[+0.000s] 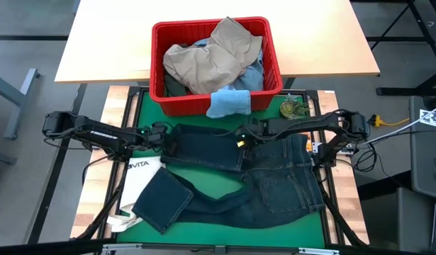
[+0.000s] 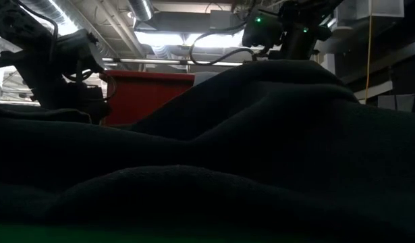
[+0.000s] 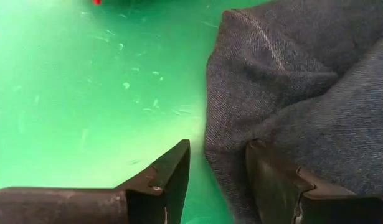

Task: Fold Laundry from Bin
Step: Fold the dark blue pants

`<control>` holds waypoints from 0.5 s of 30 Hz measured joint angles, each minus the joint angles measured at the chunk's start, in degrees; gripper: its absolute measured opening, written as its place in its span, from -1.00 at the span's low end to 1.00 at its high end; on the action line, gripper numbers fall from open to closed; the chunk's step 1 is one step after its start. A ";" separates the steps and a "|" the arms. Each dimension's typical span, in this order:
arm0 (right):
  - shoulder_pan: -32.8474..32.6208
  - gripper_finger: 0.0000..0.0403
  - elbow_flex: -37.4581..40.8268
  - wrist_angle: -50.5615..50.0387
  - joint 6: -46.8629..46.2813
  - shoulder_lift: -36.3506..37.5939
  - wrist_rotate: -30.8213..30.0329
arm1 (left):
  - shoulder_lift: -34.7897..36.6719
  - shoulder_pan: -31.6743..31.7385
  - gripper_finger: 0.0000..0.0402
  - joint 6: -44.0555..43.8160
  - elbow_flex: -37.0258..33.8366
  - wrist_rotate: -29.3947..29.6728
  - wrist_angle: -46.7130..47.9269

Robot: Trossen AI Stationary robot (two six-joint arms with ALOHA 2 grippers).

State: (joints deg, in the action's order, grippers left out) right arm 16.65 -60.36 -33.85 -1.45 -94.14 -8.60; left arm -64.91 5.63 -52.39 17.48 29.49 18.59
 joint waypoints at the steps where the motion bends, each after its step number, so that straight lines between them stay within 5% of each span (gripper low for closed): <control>1: -0.37 -0.92 0.04 -0.30 0.00 -0.11 -0.01 | 0.35 0.00 -0.26 0.12 0.24 0.01 0.04; 15: -0.89 -0.90 0.07 0.22 0.22 -0.10 -0.94 | 6.22 0.01 -0.26 3.50 5.11 4.42 -1.21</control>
State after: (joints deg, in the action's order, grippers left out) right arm 15.77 -60.29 -33.62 -1.23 -94.24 -9.54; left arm -58.70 5.64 -48.88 22.59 33.91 17.38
